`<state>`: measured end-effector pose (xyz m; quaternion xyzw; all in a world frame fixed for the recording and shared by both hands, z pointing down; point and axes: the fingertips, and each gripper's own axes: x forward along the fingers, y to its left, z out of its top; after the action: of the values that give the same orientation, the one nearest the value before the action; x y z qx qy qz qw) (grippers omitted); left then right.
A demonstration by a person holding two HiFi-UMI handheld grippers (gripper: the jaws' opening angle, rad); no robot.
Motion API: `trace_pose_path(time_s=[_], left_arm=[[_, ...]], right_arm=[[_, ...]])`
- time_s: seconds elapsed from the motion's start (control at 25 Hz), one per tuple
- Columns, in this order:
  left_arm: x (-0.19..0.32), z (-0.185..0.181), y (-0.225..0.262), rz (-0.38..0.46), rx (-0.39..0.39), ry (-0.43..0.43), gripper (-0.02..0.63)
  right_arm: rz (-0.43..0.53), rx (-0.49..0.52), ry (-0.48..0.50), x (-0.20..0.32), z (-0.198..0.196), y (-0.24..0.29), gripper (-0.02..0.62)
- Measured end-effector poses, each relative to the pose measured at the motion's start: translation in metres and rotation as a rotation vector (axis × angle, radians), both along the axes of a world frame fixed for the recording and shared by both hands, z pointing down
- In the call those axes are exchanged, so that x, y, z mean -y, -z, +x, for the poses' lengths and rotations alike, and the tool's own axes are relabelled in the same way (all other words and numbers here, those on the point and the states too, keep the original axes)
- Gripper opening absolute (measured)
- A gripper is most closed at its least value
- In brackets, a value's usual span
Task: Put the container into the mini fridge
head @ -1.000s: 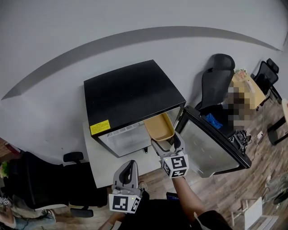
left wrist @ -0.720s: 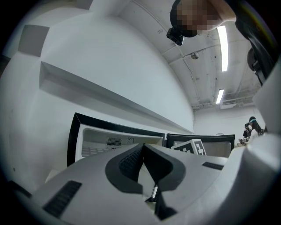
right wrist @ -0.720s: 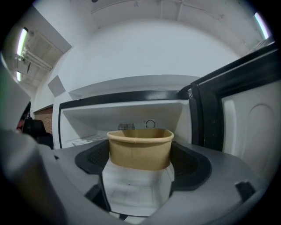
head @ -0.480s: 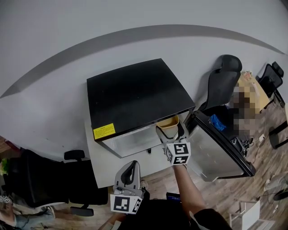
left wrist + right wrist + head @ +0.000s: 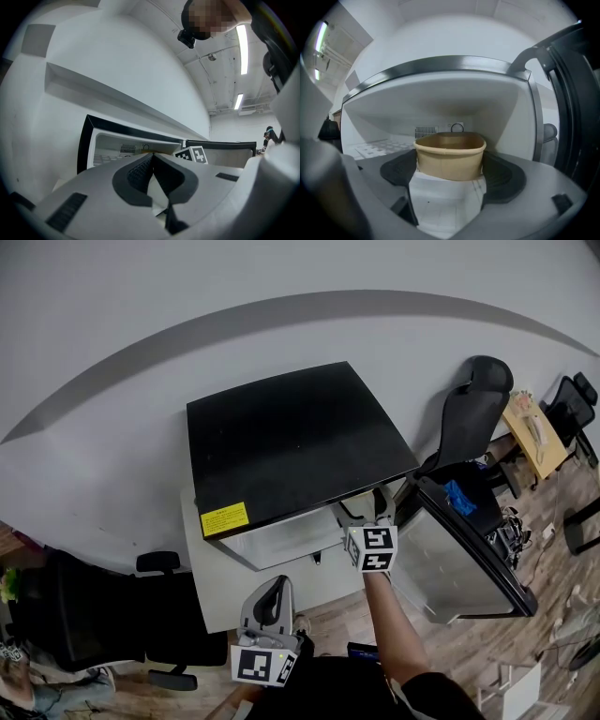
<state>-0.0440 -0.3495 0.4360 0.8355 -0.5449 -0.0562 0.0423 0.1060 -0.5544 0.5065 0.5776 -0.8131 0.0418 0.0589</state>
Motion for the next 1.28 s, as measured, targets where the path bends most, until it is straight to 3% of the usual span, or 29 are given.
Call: trace_pose_path(time_s=[0.88, 1.28], left_arm=[[-0.008, -0.011, 0.001, 0.002, 0.004, 0.0, 0.009], [-0.049, -0.006, 0.006, 0.024, 0.002, 0.02, 0.009]], right_arm=[[-0.003, -0.032, -0.036, 0.001, -0.005, 0.001, 0.449], [0.007, -0.005, 0.004, -0.078, -0.004, 0.004, 0.447]])
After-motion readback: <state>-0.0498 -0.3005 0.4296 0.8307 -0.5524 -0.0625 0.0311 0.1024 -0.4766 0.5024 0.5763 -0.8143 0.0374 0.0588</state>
